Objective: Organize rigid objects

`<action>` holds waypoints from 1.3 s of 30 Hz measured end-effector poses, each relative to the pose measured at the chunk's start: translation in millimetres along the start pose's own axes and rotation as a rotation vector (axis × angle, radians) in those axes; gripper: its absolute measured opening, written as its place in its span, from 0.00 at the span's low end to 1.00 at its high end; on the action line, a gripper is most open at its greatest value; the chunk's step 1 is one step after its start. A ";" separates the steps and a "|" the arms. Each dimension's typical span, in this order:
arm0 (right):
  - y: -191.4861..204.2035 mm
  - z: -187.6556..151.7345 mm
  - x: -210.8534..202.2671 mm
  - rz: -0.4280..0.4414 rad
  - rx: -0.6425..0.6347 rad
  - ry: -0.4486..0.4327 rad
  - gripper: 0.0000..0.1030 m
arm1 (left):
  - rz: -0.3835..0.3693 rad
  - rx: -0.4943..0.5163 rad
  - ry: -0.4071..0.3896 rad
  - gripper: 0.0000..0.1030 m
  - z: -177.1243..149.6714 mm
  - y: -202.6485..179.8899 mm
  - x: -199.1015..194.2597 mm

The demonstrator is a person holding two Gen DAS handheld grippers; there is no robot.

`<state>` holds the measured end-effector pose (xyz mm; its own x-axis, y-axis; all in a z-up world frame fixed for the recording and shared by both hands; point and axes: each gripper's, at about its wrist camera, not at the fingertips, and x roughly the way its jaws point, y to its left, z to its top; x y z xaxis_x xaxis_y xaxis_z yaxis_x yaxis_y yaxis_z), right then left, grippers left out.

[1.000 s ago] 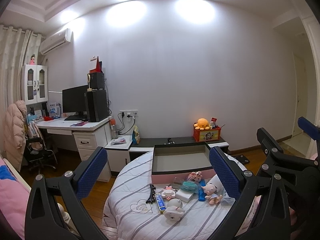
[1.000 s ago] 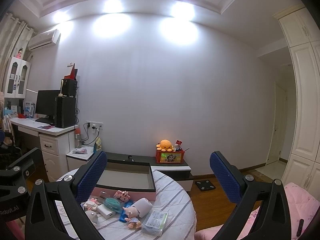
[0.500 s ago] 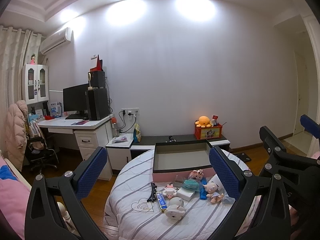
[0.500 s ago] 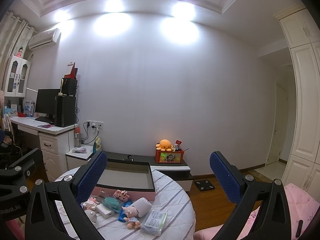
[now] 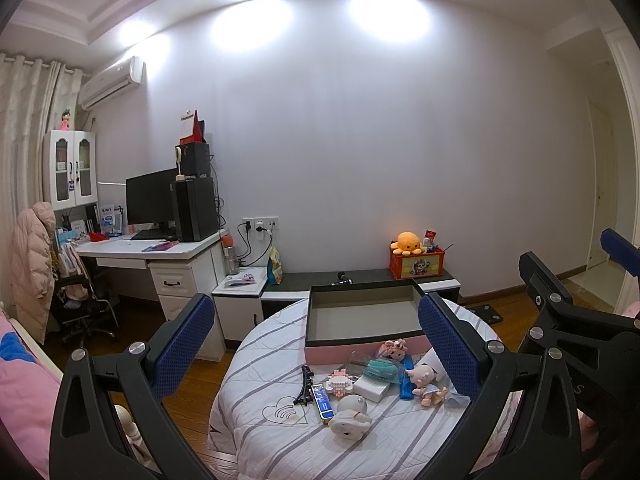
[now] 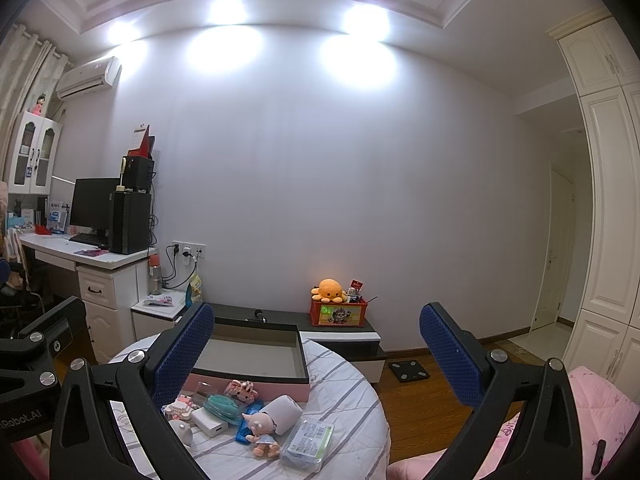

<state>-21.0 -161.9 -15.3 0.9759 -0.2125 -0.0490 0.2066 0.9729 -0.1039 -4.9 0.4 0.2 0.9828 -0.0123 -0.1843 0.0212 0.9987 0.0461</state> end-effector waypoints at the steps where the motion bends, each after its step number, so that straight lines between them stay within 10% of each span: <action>1: 0.2 0.3 -0.1 0.000 -0.001 0.001 1.00 | 0.000 0.001 0.001 1.00 -0.1 0.3 -0.1; 24: 1.9 -3.9 3.8 -0.009 -0.016 0.012 1.00 | -0.008 0.010 0.022 1.00 -3.3 -2.9 5.1; 39: -8.8 -60.9 52.0 -0.019 -0.013 0.304 1.00 | 0.002 0.095 0.329 1.00 -64.0 -30.6 71.0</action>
<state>23.6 -187.1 -77.4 0.9058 -0.2506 -0.3417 0.2222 0.9675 -0.1206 52.5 -27.9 -77.2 0.8714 0.0214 -0.4902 0.0518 0.9894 0.1354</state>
